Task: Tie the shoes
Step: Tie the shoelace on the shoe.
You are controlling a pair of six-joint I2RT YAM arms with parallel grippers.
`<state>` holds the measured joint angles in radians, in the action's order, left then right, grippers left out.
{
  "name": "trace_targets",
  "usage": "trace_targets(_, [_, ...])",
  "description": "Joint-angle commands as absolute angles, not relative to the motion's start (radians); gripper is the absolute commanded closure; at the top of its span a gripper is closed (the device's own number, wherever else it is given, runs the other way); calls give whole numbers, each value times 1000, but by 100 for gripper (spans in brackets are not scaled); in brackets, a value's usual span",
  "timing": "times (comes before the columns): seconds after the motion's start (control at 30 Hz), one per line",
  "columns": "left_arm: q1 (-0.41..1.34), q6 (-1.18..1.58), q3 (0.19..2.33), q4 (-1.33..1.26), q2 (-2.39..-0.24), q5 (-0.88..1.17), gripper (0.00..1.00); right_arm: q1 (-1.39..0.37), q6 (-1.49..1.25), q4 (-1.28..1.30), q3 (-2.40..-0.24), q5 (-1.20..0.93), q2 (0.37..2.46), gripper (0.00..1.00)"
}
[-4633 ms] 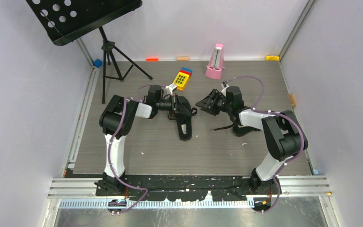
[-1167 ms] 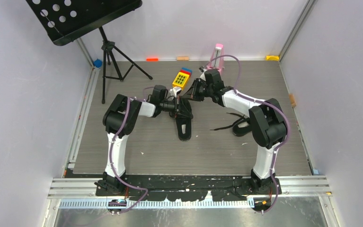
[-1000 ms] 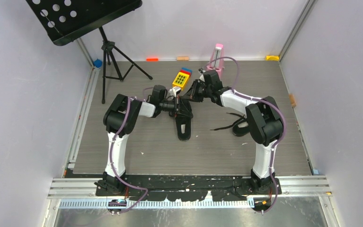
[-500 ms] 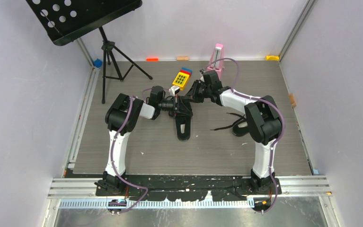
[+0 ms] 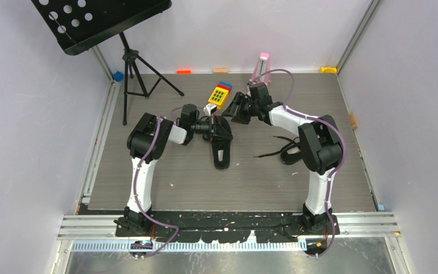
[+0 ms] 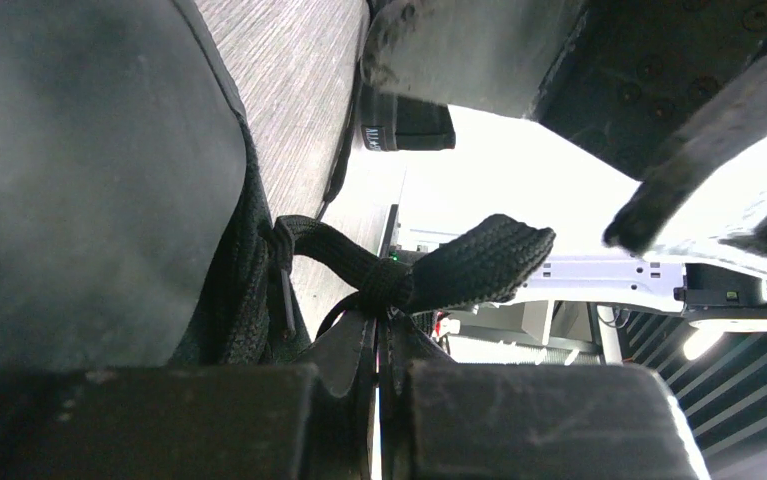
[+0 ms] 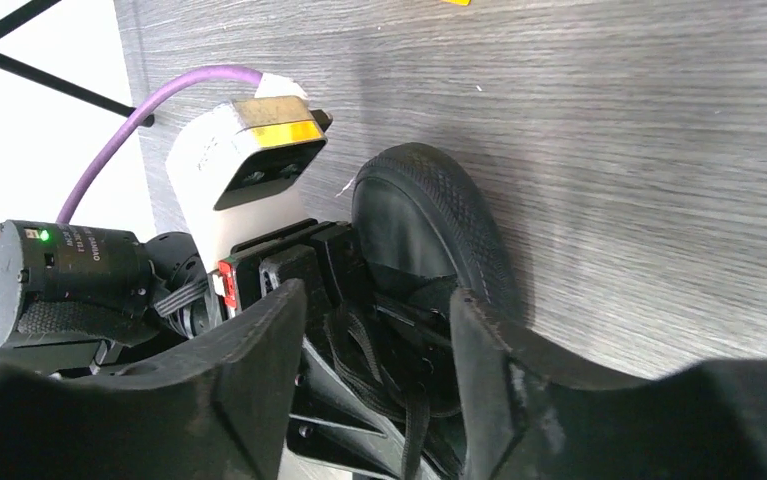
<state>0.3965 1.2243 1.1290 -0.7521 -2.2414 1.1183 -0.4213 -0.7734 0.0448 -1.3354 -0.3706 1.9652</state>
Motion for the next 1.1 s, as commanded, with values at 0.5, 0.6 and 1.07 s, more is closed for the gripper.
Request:
trace_targets(0.5, [398, 1243, 1118, -757, -2251, 1080, 100, -394, -880, -288, -840, -380, 1615, 49])
trace_targets(0.6, [398, 1249, 1118, -759, -2250, 1076, 100, -394, -928, -494, -741, -425, 1628, 48])
trace_targets(1.07, [397, 1259, 1103, -765, -2241, 1071, 100, -444, -954, -802, -665, -444, 1764, 57])
